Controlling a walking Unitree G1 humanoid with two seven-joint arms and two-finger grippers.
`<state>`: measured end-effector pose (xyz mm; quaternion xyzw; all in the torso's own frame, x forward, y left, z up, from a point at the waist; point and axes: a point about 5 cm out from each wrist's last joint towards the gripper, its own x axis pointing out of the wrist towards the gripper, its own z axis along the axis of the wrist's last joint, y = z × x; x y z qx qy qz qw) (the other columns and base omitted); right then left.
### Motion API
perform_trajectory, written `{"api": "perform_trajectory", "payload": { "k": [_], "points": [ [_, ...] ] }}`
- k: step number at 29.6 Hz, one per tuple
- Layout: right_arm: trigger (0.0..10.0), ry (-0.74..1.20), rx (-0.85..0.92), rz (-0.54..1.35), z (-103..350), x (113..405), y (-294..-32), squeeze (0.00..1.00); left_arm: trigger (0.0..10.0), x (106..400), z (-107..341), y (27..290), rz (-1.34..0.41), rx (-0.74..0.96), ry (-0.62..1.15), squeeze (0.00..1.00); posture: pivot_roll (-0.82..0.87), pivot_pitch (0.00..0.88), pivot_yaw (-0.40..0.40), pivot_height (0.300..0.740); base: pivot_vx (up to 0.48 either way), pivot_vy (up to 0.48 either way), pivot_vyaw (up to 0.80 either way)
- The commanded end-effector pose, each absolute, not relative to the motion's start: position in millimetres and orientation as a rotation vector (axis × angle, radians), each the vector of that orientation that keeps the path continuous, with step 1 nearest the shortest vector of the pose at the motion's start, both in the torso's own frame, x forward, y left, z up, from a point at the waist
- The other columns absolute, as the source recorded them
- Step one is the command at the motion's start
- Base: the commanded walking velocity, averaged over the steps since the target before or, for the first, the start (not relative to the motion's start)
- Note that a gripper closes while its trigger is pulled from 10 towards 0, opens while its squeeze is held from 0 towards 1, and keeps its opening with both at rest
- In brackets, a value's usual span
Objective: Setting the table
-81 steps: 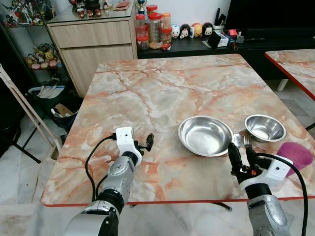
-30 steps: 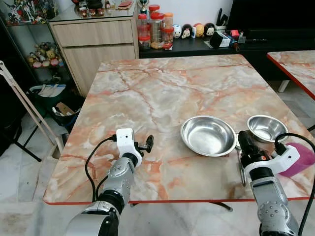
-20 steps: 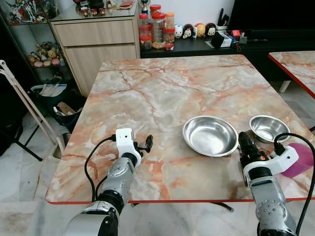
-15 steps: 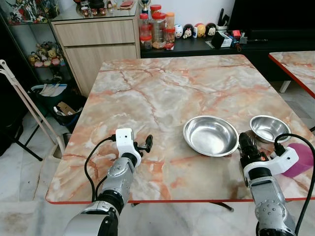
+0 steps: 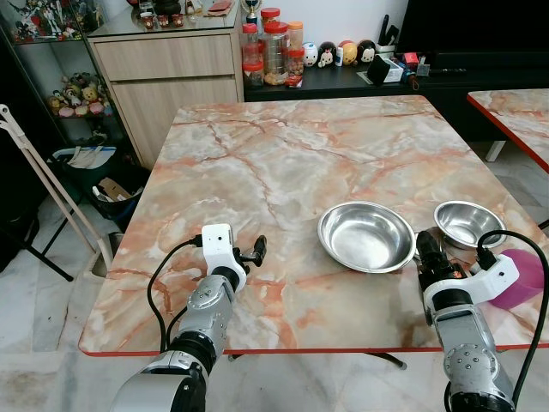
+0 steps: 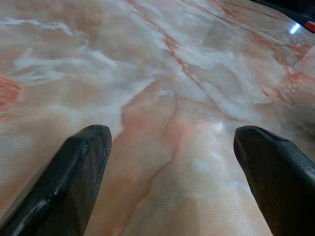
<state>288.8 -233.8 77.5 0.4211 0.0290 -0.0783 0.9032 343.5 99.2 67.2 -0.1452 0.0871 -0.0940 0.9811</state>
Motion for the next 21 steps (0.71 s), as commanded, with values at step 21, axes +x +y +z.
{"api": "perform_trajectory", "payload": {
  "k": [21],
  "points": [
    [10.0,0.116,0.879,-0.130,77.0,298.9,-222.9,0.00,10.0,342.2,63.8,102.6,-0.172,-0.281,0.189,0.00,-0.08,0.000,0.011,0.740,0.000,0.000,0.00]
  ]
}}
